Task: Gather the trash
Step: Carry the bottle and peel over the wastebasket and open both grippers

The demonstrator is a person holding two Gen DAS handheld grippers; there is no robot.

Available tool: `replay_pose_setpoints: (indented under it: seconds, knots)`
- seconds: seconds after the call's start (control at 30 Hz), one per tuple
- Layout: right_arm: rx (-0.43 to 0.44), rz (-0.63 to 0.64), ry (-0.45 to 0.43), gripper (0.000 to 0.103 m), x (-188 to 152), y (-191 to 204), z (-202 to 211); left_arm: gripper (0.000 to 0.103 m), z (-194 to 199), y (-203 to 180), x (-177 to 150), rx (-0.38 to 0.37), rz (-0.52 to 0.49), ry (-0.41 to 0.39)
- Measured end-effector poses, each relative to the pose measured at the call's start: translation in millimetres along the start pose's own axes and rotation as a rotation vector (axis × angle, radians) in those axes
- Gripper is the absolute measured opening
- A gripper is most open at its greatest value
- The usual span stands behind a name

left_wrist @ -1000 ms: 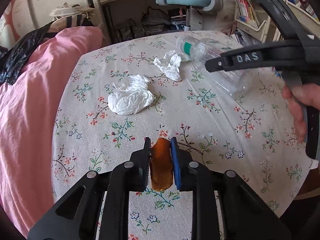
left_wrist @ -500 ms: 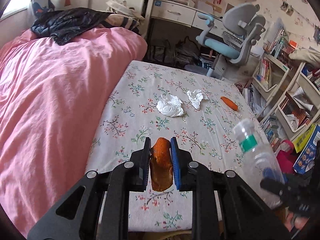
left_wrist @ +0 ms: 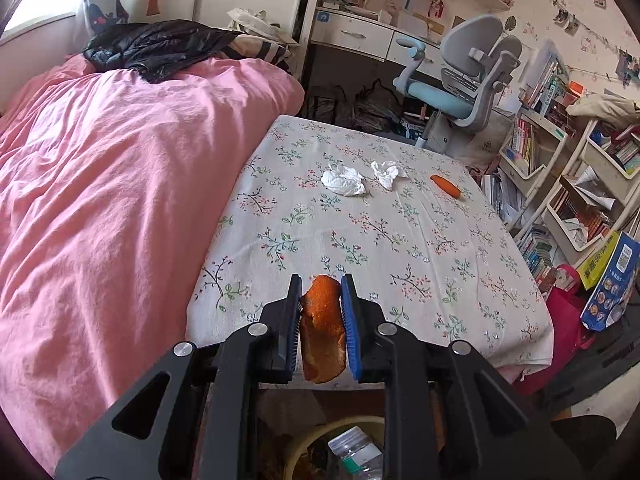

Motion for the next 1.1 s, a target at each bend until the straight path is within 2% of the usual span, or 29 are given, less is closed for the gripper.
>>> replay_pose_setpoints:
  seconds: [0.07, 0.17, 0.27, 0.43, 0.5, 0.6, 0.67, 0.7, 0.77, 0.83, 0.97, 1.1]
  knots:
    - [-0.003, -0.028, 0.016, 0.057, -2, -6, -4, 0.019, 5, -7, -7, -0.002, -0.021, 0.001]
    - [-0.022, -0.044, -0.029, 0.061, 5, -11, 7, 0.019, 12, -14, -20, -0.010, -0.040, 0.009]
    - [-0.044, -0.067, -0.126, 0.066, 23, -18, 36, 0.019, 16, -21, -36, -0.017, -0.062, 0.032]
    - [-0.080, -0.088, -0.359, 0.074, 60, -33, 110, 0.019, 17, -45, -72, -0.035, -0.141, 0.097]
    - [-0.102, -0.075, -0.452, 0.076, 74, -35, 140, 0.019, 12, -57, -94, -0.053, -0.189, 0.168]
    - [-0.130, -0.067, -0.542, 0.081, 95, -48, 170, 0.019, -5, -76, -136, -0.084, -0.288, 0.337]
    - [-0.131, -0.079, -0.586, 0.083, 102, -59, 185, 0.026, -11, -87, -158, -0.090, -0.355, 0.415]
    - [-0.129, -0.092, -0.612, 0.085, 105, -66, 192, 0.031, -11, -90, -162, -0.081, -0.381, 0.414]
    - [-0.122, -0.132, -0.653, 0.088, 105, -78, 203, 0.062, -6, -93, -158, -0.049, -0.406, 0.366]
    - [-0.075, -0.221, -0.682, 0.090, 100, -93, 210, 0.073, 2, -88, -145, -0.021, -0.383, 0.290]
    - [-0.051, -0.299, -0.714, 0.090, 96, -106, 222, 0.083, 15, -67, -112, 0.029, -0.263, 0.155]
    - [-0.083, -0.268, -0.726, 0.090, 96, -100, 226, 0.091, 28, -36, -87, 0.106, -0.112, 0.040]
Point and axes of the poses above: each gripper's, at about its wrist camera, not at the fingertips, and z roughly against the way its jaws point, y to its left, x to its top, the point moved 7 cm from there along -z, roughly the way its jaws point, and after that the axes turned 1 degree about -x, right-handed, at the moved point
